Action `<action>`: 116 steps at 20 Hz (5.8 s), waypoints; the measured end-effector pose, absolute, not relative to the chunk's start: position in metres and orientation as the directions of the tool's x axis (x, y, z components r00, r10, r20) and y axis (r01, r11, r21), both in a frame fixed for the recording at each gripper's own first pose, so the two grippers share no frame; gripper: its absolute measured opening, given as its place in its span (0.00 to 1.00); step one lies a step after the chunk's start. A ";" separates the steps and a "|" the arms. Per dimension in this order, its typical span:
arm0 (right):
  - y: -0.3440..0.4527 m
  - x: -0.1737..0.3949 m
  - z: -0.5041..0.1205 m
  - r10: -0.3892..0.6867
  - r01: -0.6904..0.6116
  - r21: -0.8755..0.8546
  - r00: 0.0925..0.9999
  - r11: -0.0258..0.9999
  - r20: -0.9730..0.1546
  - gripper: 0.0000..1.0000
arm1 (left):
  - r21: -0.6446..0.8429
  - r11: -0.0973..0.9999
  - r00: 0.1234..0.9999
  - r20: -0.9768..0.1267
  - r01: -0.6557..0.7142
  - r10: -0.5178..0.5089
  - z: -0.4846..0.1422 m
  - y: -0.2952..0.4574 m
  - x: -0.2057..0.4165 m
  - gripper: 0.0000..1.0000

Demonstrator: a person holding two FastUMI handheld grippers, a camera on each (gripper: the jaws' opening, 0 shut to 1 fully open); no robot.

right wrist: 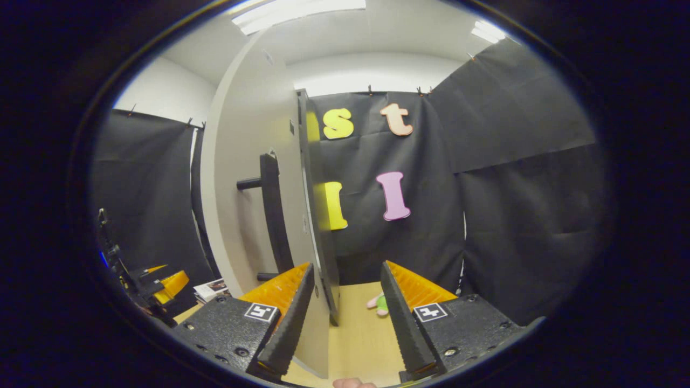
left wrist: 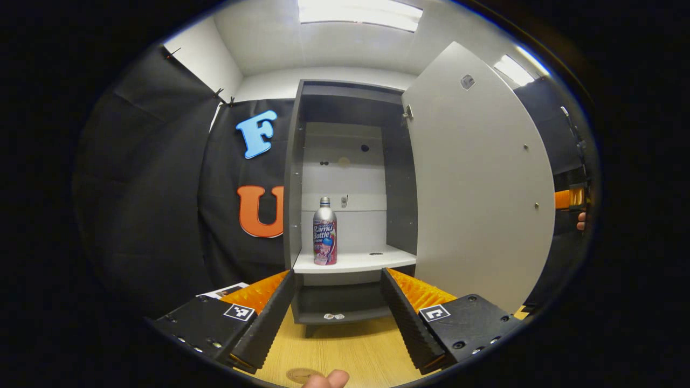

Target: Open the cabinet door with the right hand, grasp the bottle in the cabinet with the left hand and place it on the coaster, then close the cabinet door with the right hand.

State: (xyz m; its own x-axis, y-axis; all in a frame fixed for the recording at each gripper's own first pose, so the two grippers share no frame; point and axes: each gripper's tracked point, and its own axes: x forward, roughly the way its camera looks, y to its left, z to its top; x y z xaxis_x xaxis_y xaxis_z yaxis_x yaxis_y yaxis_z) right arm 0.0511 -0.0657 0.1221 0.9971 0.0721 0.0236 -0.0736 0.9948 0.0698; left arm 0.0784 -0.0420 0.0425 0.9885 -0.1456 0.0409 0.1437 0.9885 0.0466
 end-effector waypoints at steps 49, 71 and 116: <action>-0.079 0.034 0.112 0.012 -0.016 0.068 0.998 0.998 0.060 0.78 | 0.117 0.988 0.993 0.082 -0.099 0.090 -0.038 0.044 0.137 0.76; -0.081 0.036 0.121 -0.052 0.051 0.019 0.996 0.999 0.071 0.78 | 0.167 0.959 0.968 -0.060 -0.230 0.243 -0.233 0.051 0.076 0.77; -0.025 0.050 0.118 0.139 -0.140 0.024 0.989 0.990 0.042 0.74 | 0.013 0.998 0.996 -0.061 -0.057 0.058 -0.012 0.028 -0.002 0.95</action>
